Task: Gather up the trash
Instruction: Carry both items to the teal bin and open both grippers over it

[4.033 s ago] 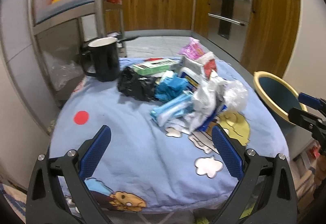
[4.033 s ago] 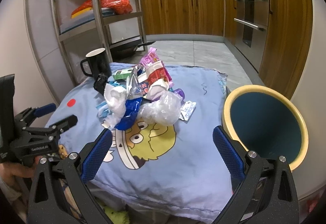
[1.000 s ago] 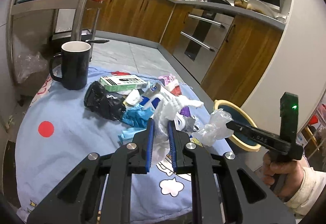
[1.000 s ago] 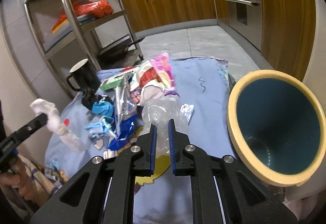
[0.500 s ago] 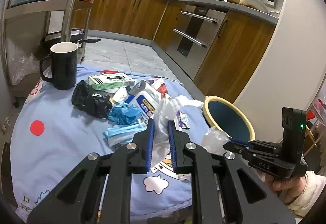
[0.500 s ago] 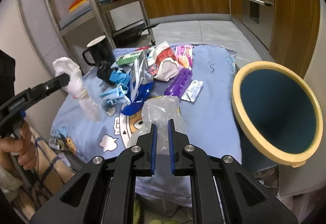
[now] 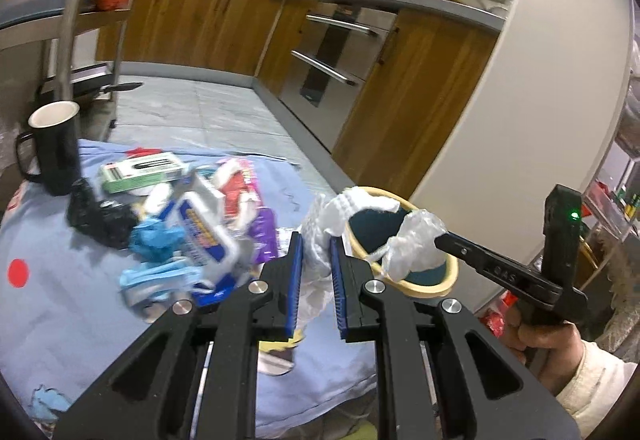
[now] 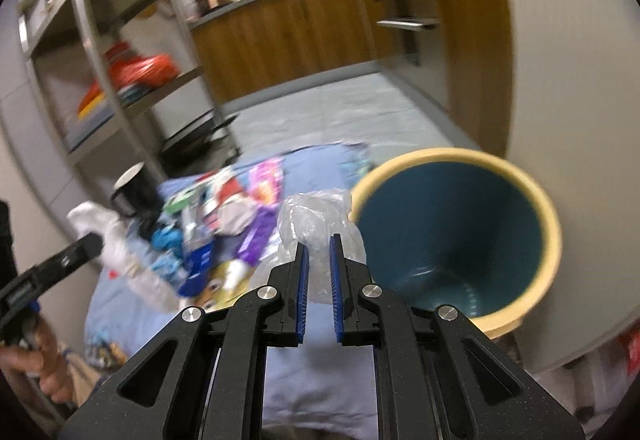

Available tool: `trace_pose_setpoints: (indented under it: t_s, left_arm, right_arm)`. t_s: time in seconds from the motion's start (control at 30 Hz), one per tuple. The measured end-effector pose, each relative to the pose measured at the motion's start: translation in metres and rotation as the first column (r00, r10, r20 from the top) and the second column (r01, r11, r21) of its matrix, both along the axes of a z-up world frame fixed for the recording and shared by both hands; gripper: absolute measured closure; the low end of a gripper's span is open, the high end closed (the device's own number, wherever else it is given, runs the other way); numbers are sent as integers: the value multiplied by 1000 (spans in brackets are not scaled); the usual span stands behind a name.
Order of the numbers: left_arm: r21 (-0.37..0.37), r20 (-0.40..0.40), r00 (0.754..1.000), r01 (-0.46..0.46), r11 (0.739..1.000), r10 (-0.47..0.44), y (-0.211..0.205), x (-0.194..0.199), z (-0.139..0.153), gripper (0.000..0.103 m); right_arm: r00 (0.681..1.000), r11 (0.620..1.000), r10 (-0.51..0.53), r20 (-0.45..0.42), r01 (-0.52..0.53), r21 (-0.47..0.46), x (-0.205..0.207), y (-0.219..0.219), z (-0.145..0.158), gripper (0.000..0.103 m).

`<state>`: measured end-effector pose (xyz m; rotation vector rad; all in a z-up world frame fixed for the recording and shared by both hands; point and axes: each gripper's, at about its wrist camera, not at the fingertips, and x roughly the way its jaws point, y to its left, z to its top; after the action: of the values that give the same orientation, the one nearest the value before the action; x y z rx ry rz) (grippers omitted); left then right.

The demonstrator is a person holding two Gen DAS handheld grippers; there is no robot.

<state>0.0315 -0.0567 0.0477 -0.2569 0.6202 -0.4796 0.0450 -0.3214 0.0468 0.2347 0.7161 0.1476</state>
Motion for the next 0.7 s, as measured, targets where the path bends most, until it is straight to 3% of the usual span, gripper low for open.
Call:
trace_pose_setpoints:
  t_s: [0.4, 0.53, 0.7]
  left_arm:
    - [-33, -52, 993, 102, 994, -103, -81, 43, -6, 90]
    - [-46, -67, 989, 128, 991, -131, -111, 61, -6, 90]
    - [-69, -95, 983, 153, 986, -159, -144, 85, -12, 89]
  right_arm:
    - [968, 971, -238, -86, 236, -26, 22, -65, -30, 88]
    - [957, 964, -264, -123, 264, -20, 25, -72, -41, 64]
    - [946, 949, -307, -103, 312, 36, 16, -86, -38, 54]
